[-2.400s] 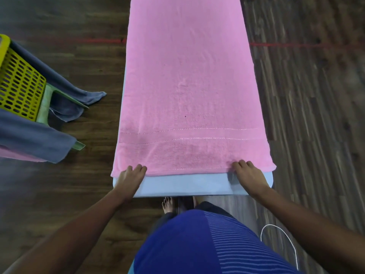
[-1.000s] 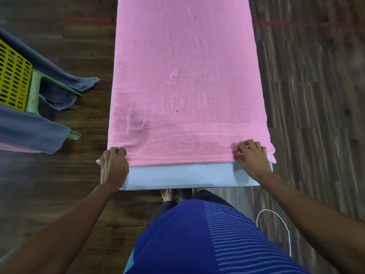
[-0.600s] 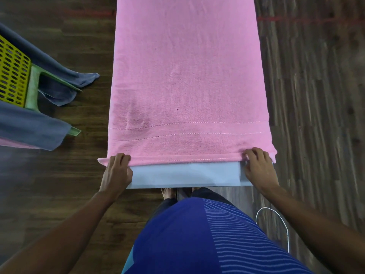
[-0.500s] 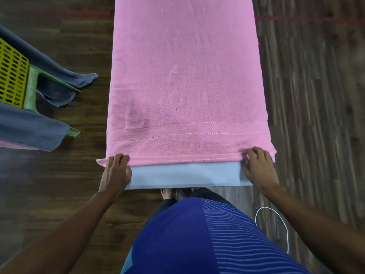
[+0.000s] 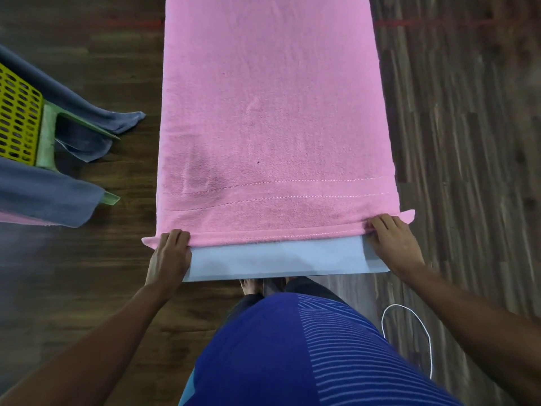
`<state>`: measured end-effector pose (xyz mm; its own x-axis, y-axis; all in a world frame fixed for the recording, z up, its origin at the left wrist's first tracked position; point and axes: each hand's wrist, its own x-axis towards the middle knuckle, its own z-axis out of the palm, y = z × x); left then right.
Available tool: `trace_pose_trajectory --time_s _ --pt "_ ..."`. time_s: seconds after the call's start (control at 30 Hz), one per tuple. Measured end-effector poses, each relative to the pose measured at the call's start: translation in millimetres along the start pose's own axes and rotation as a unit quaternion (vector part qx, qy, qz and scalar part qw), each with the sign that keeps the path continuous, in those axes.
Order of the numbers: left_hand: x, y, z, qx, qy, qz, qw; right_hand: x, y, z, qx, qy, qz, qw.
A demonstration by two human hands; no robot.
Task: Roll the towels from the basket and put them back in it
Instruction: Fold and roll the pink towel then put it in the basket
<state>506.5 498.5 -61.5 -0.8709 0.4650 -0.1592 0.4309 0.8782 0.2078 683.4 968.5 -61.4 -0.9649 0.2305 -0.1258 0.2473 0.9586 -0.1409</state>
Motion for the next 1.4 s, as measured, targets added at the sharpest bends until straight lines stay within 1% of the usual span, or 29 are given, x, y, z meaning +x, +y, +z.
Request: trace_pose_trajectory --time_s 0.13,0.23,0.27,0.4,0.5,0.57,0.6,0.63,0.67,0.7,0.73,0.8,0.87,0.97,1.1,1.2,1.27,1.33,1.4 --pt "1.7 -7.2 2.5 -0.039 0.027 -0.008 0.999 -0.8 2.0 -0.6 0.043 -0.006 0.011 0.999" --pt "0.5 -7.4 -3.2 -0.050 0.030 -0.003 0.998 -7.5 5.5 -5.4 0.076 -0.026 -0.014 0.997" --pt "0.1 -6.2 -6.4 -0.050 0.023 -0.002 0.998 -8.8 5.7 -8.5 0.085 -0.032 -0.014 0.996" --pt "8.2 -7.9 -16.4 -0.056 -0.019 0.006 0.998 1.1 3.5 -22.2 0.099 -0.073 0.027 0.992" --pt "25.8 -12.1 -21.1 -0.032 -0.054 0.007 0.998 20.6 6.6 -27.2 0.109 -0.123 0.037 0.986" --pt "35.6 -11.1 -21.8 -0.013 -0.069 -0.011 0.997 33.7 8.3 -26.1 0.111 -0.156 0.056 0.980" --pt "38.7 -10.8 -20.7 -0.002 -0.065 -0.030 0.997 37.3 7.4 -24.0 0.104 -0.158 0.065 0.980" --pt "40.2 -10.4 -18.9 0.014 -0.048 -0.051 0.997 39.0 6.3 -21.4 0.092 -0.145 0.074 0.982" --pt "40.0 -10.5 -16.2 0.033 -0.024 -0.068 0.997 38.2 4.9 -19.2 0.068 -0.115 0.075 0.988" --pt "38.2 -10.2 -13.8 0.048 0.000 -0.076 0.996 35.3 3.8 -16.0 0.039 -0.082 0.070 0.993" --pt "35.8 -9.2 -11.3 0.046 0.019 -0.067 0.996 31.5 2.3 -12.8 0.014 -0.050 0.057 0.997" --pt "29.7 -9.4 -4.2 0.001 0.047 -0.003 0.999 21.9 -2.1 -6.4 0.007 -0.013 0.020 1.000" --pt "22.2 -9.2 -2.2 -0.034 0.056 0.049 0.997 13.2 -5.3 -0.9 0.030 -0.011 -0.008 0.999" --pt "11.1 -9.6 -5.4 -0.014 0.042 0.080 0.996 6.2 -5.8 1.5 0.020 -0.016 -0.016 1.000" --pt "20.8 -9.1 -10.4 0.000 0.022 0.049 0.999 15.0 -6.9 -3.1 0.024 -0.024 0.025 0.999" --pt "34.1 -3.4 -16.3 0.000 0.012 0.042 0.999 27.0 -6.2 -9.9 0.019 -0.070 0.033 0.997" --pt "40.8 -4.4 -20.2 0.006 -0.016 0.035 0.999 33.3 -3.3 -15.0 0.023 -0.102 0.018 0.994" --pt "47.8 -5.7 -21.1 0.010 -0.050 -0.002 0.999 39.9 -3.4 -19.8 0.041 -0.138 0.030 0.989" --pt "53.1 -3.7 -20.3 0.019 -0.057 -0.039 0.997 45.2 -4.6 -21.1 0.047 -0.157 0.051 0.985"
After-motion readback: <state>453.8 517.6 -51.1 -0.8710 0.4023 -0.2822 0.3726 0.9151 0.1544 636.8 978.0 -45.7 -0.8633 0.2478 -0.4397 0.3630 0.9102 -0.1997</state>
